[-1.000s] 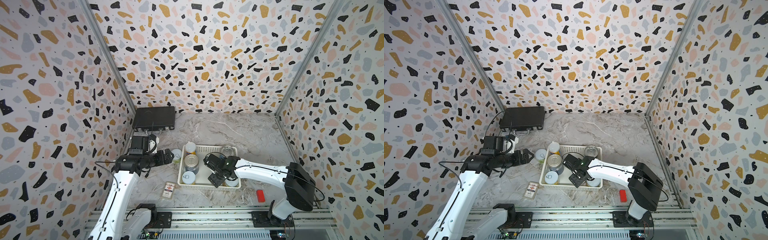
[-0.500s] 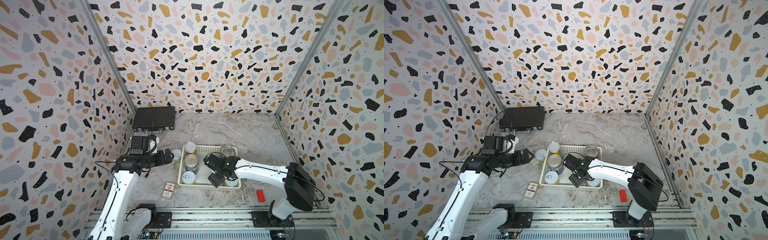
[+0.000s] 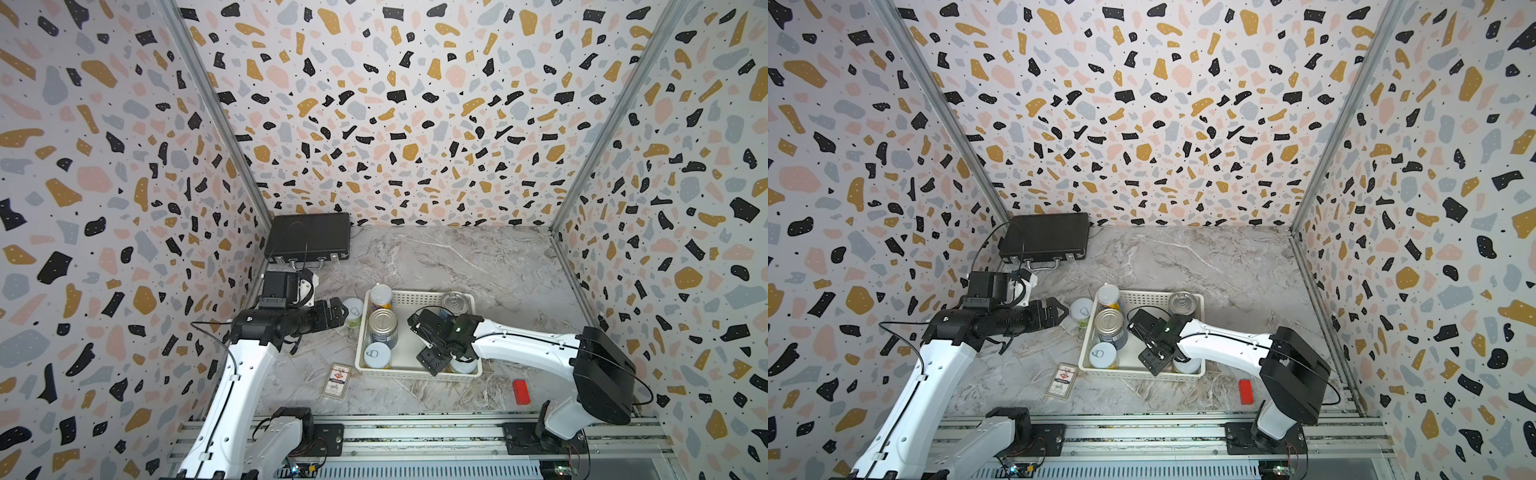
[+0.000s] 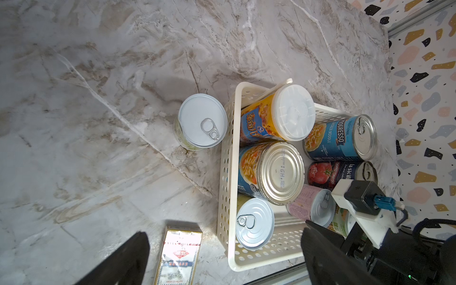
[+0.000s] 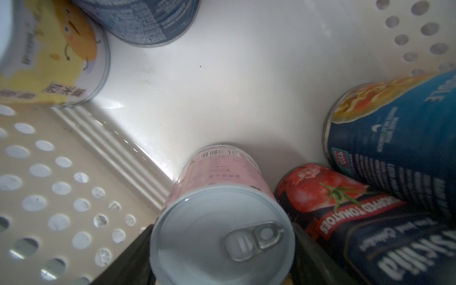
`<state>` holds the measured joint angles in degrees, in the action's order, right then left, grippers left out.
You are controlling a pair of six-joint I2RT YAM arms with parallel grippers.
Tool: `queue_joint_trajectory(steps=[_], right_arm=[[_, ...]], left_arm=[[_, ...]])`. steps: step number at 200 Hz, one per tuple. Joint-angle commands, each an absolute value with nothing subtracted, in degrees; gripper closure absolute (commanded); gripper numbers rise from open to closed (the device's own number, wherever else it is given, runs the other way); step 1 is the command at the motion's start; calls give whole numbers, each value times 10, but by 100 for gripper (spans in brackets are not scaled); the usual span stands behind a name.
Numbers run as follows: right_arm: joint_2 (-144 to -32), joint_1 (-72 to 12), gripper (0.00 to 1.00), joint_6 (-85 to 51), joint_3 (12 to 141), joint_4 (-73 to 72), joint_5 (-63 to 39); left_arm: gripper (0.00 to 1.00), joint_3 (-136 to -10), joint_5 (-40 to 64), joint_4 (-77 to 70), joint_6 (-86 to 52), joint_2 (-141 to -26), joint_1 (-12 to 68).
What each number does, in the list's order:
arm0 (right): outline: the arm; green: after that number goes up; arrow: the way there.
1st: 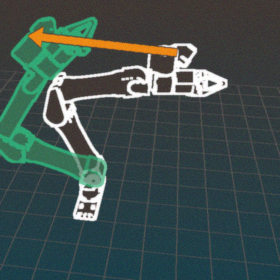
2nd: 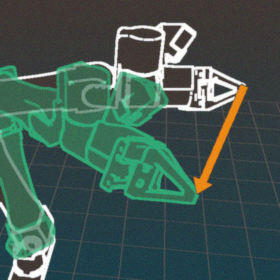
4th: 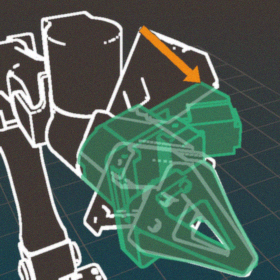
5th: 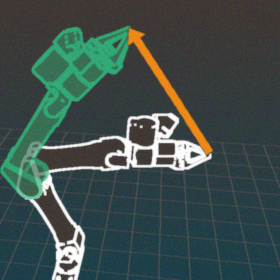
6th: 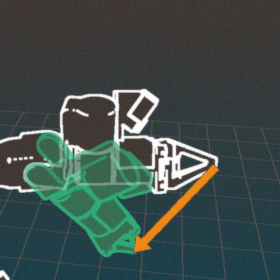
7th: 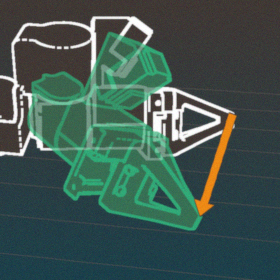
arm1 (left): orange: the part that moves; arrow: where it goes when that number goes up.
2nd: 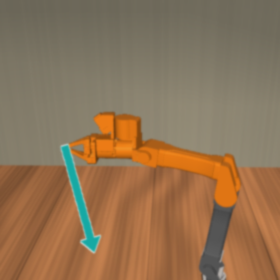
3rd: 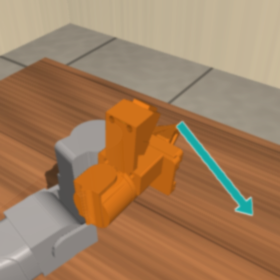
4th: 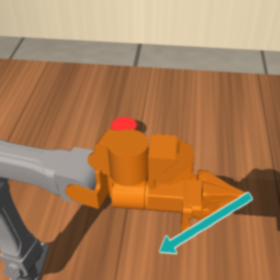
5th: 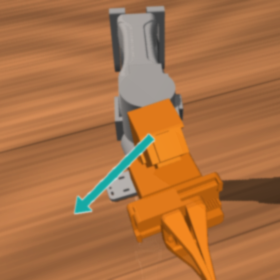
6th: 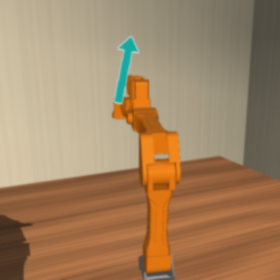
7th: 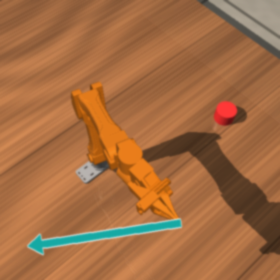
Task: Put the canned food in the basket
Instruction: Place the canned food in the basket.
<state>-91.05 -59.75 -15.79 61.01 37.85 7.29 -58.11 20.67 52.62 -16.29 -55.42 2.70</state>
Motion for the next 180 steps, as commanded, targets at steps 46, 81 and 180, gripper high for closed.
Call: queue_joint_trajectory(steps=[46, 81, 180], right_arm=[[-808, -597, 6, -150, 564, 414, 28], [-727, -597, 0, -139, 535, 376, 0], [-598, -598, 0, -151, 500, 369, 48]], left_arm=[[0, -577, 211, 519, -163, -564, 30], [0, -577, 209, 519, -164, -577, 30], [0, -679, 206, 529, -220, -764, 31]])
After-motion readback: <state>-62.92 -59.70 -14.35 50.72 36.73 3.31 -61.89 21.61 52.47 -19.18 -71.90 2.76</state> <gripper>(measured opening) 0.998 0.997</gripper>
